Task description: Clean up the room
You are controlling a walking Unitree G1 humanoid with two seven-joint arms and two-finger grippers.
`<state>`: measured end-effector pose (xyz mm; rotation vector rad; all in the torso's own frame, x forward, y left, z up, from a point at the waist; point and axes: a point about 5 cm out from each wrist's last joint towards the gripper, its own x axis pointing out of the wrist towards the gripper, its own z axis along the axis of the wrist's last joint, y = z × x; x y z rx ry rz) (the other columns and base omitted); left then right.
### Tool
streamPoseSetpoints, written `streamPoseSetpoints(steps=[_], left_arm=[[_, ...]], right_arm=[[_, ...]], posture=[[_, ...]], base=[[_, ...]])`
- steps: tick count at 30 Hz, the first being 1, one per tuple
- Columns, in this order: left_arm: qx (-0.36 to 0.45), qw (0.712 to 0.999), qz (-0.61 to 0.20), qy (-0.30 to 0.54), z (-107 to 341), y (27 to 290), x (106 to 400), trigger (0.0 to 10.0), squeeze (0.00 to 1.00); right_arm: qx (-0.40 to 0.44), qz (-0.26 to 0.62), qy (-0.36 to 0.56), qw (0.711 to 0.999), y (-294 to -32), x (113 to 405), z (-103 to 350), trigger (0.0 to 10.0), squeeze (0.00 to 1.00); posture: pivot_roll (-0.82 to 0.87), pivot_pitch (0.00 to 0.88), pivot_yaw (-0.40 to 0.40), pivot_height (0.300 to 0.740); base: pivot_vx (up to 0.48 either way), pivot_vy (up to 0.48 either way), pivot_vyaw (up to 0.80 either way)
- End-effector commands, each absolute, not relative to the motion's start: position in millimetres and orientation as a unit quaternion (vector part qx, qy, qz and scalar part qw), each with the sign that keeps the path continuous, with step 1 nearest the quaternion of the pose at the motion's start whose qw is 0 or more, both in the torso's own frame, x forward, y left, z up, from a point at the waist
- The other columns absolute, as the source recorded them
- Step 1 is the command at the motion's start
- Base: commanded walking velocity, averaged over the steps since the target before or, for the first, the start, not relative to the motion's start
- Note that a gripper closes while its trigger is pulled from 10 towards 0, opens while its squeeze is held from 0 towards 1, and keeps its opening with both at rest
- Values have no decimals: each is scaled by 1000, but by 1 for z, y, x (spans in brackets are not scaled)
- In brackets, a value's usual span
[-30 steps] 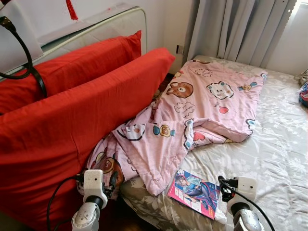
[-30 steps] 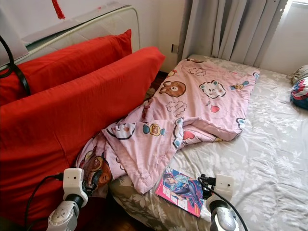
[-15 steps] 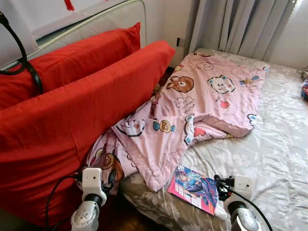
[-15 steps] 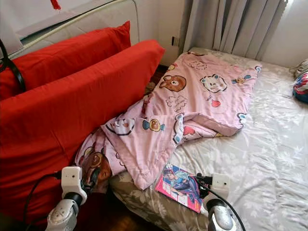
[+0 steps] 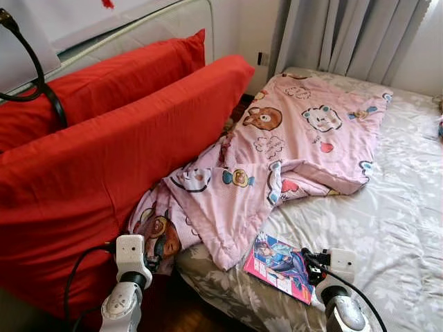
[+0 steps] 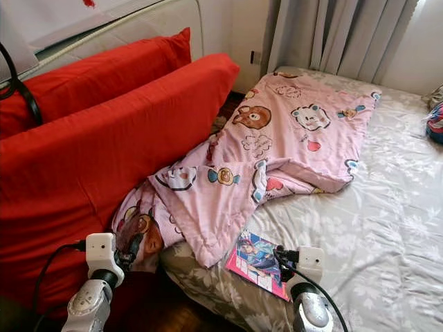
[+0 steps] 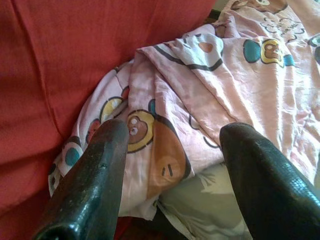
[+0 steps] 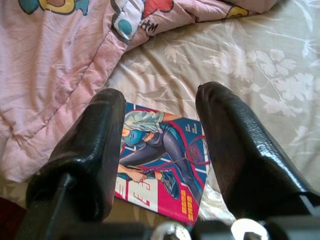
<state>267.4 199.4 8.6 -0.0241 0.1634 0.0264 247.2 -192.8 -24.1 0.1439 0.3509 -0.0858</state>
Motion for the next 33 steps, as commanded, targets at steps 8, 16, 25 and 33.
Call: streamPoseSetpoints(steps=[8, 16, 25, 33], left_arm=[[-11, 995, 8, 95, 4, 200, 262, 10000, 0], [-16, 995, 5, 94, 4, 199, 261, 10000, 0], [-22, 995, 8, 101, 0, 200, 257, 10000, 0], [-27, 995, 5, 100, 0, 197, 257, 10000, 0]], right_arm=[[65, -53, 181, 980, -196, 246, -25, 10000, 0], [56, -56, 186, 979, -199, 243, -27, 10000, 0], [52, -55, 190, 979, -202, 242, -28, 10000, 0], [52, -49, 191, 979, -199, 244, -27, 10000, 0]], posture=[[4, 128, 1, 682], [14, 141, -6, 643], [12, 153, -13, 643], [13, 152, -18, 643]], base=[[0, 0, 0], [0, 0, 0], [0, 0, 0], [0, 0, 0]])
